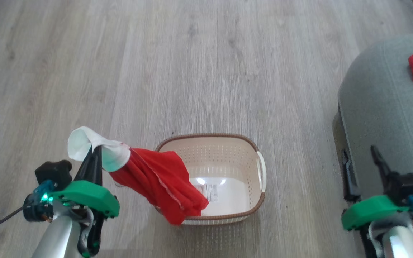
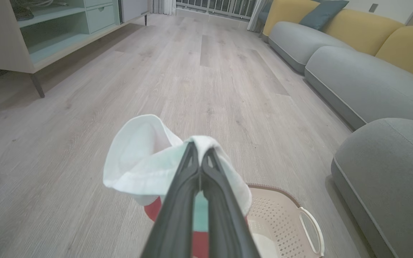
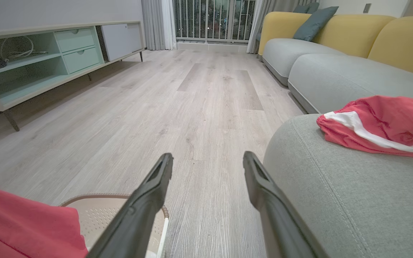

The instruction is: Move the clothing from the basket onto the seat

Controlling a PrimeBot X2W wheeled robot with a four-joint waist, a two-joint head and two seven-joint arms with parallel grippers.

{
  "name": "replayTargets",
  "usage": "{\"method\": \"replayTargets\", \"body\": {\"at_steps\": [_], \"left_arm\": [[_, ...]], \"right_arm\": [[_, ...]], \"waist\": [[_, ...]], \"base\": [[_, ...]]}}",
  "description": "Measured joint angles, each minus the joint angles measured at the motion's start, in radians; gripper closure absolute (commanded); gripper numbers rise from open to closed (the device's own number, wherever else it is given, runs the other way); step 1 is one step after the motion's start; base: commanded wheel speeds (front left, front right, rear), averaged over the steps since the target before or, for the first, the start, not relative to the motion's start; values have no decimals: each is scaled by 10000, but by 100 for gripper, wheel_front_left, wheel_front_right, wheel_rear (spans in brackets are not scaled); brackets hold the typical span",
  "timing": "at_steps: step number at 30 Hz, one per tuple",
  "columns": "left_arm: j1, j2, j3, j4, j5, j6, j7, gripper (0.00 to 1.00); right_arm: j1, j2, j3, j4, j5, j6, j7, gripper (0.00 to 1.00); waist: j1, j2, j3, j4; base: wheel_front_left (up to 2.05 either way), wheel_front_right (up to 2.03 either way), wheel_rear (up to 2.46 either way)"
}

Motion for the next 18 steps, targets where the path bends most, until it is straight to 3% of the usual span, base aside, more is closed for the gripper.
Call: {"method": "replayTargets", "body": {"at_steps": [18], "left_arm": [[485, 71, -157, -560, 0, 184, 431, 100]], "right_arm": [[337, -12, 543, 587, -10, 0, 0, 0]], "waist": [[1, 0, -786, -113]], "base": [[0, 0, 0]]}}
